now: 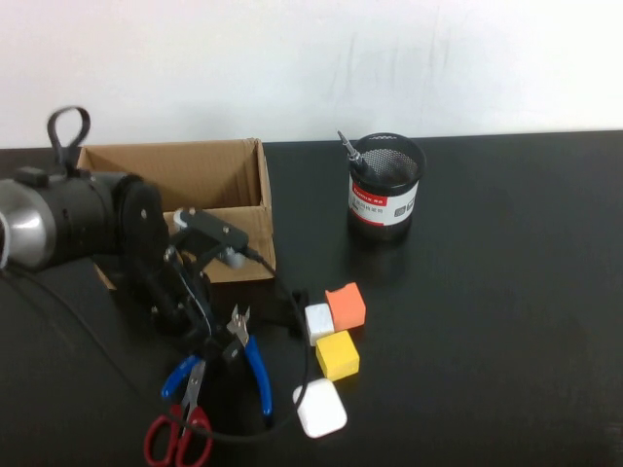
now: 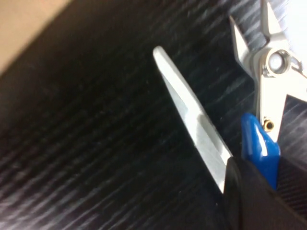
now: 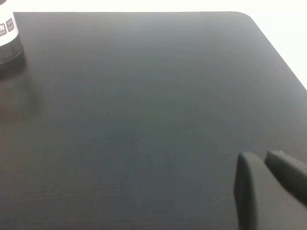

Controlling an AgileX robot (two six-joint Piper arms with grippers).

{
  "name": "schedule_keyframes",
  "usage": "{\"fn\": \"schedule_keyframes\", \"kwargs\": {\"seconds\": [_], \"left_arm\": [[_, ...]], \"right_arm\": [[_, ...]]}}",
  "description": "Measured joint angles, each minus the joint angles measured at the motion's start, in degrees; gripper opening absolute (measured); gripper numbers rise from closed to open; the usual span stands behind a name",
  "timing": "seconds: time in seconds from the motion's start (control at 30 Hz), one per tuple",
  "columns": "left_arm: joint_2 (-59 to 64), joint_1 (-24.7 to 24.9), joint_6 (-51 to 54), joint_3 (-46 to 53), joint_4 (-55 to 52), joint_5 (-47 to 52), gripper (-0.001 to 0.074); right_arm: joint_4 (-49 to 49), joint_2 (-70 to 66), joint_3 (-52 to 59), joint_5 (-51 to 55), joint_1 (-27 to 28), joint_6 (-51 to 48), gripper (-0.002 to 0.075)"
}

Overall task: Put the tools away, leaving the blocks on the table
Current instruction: Pick up the pliers from the table, then place the Pliers into the box

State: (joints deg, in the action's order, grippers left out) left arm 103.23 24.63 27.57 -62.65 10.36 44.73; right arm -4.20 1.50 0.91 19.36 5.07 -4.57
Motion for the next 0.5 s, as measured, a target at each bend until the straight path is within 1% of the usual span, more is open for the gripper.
{"fn": "schedule_keyframes", "kwargs": {"seconds": [0.2,0.37,0.5], "left_arm": [[-6.25,0.00,0.11,-3.23,-1.73,3.54,0.0078],[-15.60,0.00,0.40,-3.72,-1.93,4.73,0.0077],[-22.29,0.00,0.09,-3.72,-3.26,1.89,0.0076]], "right_arm": [[0.00,0.00,0.00,0.00,0.00,0.00,-0.0006],[0.00,0.00,0.00,0.00,0.00,0.00,-0.0006],[0.00,0.00,0.00,0.00,0.00,0.00,-0.0006]]}}
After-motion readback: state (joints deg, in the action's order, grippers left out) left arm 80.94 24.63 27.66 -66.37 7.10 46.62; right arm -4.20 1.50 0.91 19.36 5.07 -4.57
